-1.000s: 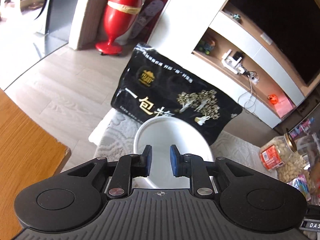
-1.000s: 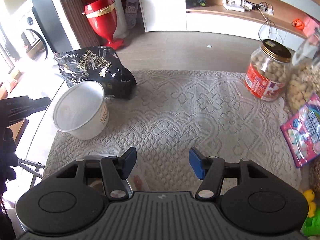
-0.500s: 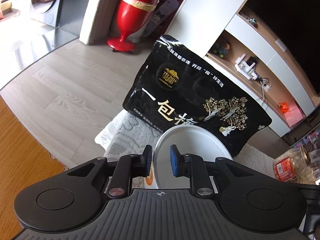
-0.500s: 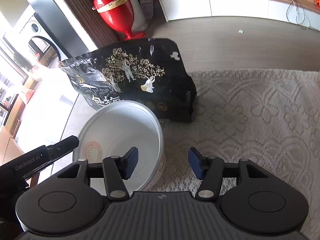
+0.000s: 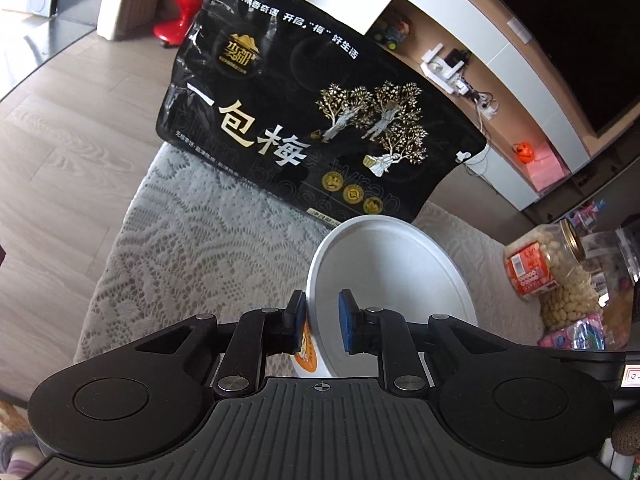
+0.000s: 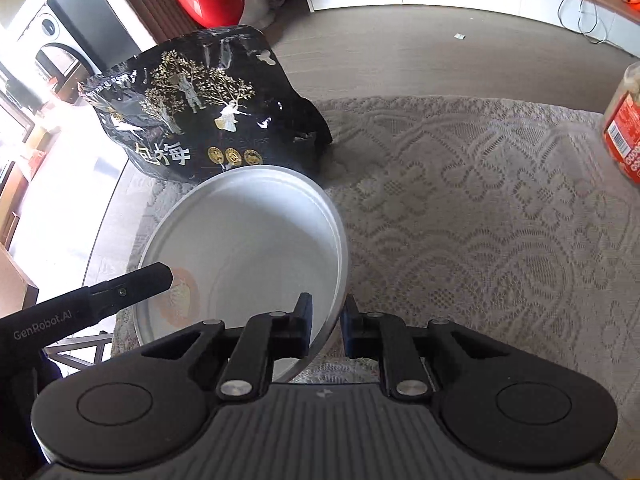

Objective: Organize plates and bowls

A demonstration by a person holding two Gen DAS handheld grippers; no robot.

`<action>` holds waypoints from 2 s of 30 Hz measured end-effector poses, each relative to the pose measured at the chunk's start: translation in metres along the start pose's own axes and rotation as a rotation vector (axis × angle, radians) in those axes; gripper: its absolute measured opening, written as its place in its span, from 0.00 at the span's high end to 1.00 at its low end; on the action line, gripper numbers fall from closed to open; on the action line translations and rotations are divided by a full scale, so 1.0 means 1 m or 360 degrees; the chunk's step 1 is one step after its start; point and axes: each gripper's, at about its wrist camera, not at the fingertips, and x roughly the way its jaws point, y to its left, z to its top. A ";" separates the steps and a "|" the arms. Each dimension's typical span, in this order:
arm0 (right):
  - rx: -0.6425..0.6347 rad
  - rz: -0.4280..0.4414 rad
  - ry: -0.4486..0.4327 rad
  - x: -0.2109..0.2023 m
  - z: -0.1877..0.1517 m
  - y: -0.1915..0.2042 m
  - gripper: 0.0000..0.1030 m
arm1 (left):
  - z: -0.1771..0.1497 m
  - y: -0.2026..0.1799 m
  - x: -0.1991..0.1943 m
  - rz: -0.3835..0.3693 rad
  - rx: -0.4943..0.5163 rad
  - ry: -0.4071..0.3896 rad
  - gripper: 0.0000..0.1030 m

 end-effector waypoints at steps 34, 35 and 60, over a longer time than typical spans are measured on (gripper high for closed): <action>-0.0327 0.0105 -0.0298 -0.191 -0.085 0.026 0.86 | -0.040 -0.111 -0.176 0.0129 0.0392 -0.0102 0.80; -0.0333 0.0097 -0.0308 -0.200 -0.095 0.022 0.86 | -0.048 -0.117 -0.180 0.0116 0.0414 -0.0095 0.80; 0.0126 -0.0156 -0.0216 -0.218 -0.192 -0.191 0.86 | -0.169 -0.256 -0.041 -0.0072 0.0722 0.0531 0.79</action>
